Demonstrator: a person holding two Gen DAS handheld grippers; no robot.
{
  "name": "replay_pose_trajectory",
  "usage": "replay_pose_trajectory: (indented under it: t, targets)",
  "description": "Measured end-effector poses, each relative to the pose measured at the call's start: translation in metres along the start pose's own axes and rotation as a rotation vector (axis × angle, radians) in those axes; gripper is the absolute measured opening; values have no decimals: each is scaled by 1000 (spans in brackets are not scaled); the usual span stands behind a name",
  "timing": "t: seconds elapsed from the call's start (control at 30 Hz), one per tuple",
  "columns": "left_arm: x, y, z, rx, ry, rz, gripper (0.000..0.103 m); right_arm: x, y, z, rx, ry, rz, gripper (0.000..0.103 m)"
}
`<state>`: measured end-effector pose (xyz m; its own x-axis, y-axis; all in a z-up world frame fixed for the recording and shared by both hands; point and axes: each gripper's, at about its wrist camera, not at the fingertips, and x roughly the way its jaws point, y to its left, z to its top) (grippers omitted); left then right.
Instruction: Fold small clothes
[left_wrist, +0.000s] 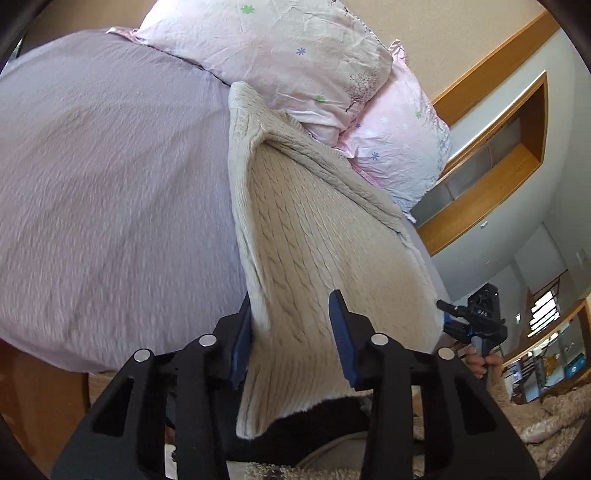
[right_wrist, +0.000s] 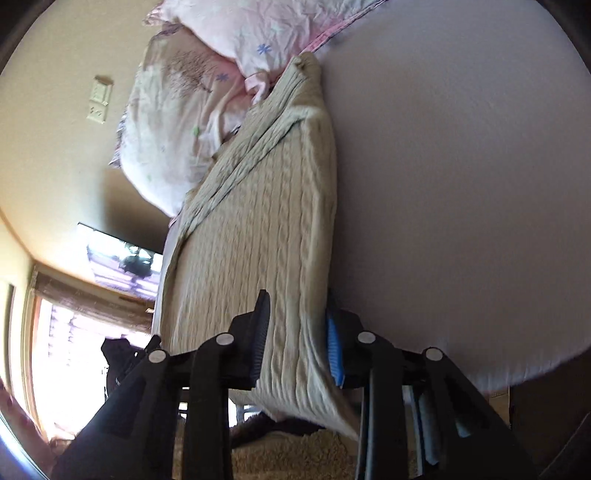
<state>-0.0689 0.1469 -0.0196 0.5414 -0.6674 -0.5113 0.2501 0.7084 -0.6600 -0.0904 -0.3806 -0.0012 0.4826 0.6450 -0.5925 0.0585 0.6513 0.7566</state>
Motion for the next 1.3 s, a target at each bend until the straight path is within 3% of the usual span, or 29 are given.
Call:
replay_pose_trajectory:
  t: [0.1, 0.13, 0.17, 0.27, 0.37, 0.47, 0.57, 0.67, 0.77, 0.83, 0.9, 0.93, 0.97, 1.0, 1.03, 1.07, 1.1, 1.13, 1.17, 1.2, 1.3]
  targets:
    - [-10, 0, -16, -32, -21, -37, 39, -4, 0, -19, -24, 19, 39, 22]
    - [-11, -1, -20, -31, -25, -29, 37, -2, 0, -21, -30, 35, 43, 16]
    - [-11, -3, -22, -26, -25, -15, 33, 0, 2, -22, -40, 46, 37, 10]
    - [-2, -9, -23, -1, 29, 44, 7, 4, 14, -13, -84, 55, 37, 7]
    - [0, -18, -11, 2, 36, 24, 6, -1, 34, 12, -132, -10, 84, 7]
    - [-3, -25, 29, -9, -10, -46, 6, -8, 58, 58, -164, -127, 169, 7]
    - [4, -32, 100, -14, -109, -82, 6, 3, 77, 120, -175, -255, 209, 7]
    - [39, -25, 179, -77, -200, -32, 6, 38, 71, 186, -69, -346, 192, 7]
    - [98, -8, 238, -138, -194, 59, 6, 87, 43, 235, 117, -375, 101, 7]
    - [136, 5, 259, -163, -166, 135, 6, 119, 25, 254, 214, -364, 26, 8]
    - [163, 20, 268, -212, -121, 166, 6, 132, 10, 261, 284, -345, -29, 13]
    - [170, 26, 269, -231, -109, 181, 6, 134, 8, 262, 286, -350, -32, 17]
    - [174, 29, 270, -235, -102, 194, 7, 133, 7, 265, 276, -356, -29, 28]
    - [176, 30, 270, -231, -92, 203, 9, 130, 10, 267, 261, -369, -25, 36]
    - [175, 30, 270, -231, -88, 200, 11, 125, 14, 268, 241, -391, -35, 55]
    - [172, 29, 270, -233, -84, 182, 27, 118, 20, 267, 214, -423, -63, 77]
    - [168, 27, 270, -233, -88, 158, 62, 112, 27, 266, 191, -451, -106, 86]
    - [159, 24, 268, -228, -114, 153, 78, 105, 33, 263, 167, -478, -147, 100]
    - [148, 20, 265, -213, -159, 165, 91, 100, 36, 258, 134, -498, -149, 101]
    - [134, 18, 263, -189, -184, 184, 91, 96, 38, 253, 99, -509, -130, 101]
    - [121, 21, 258, -147, -137, 213, 86, 90, 33, 247, 76, -512, -87, 101]
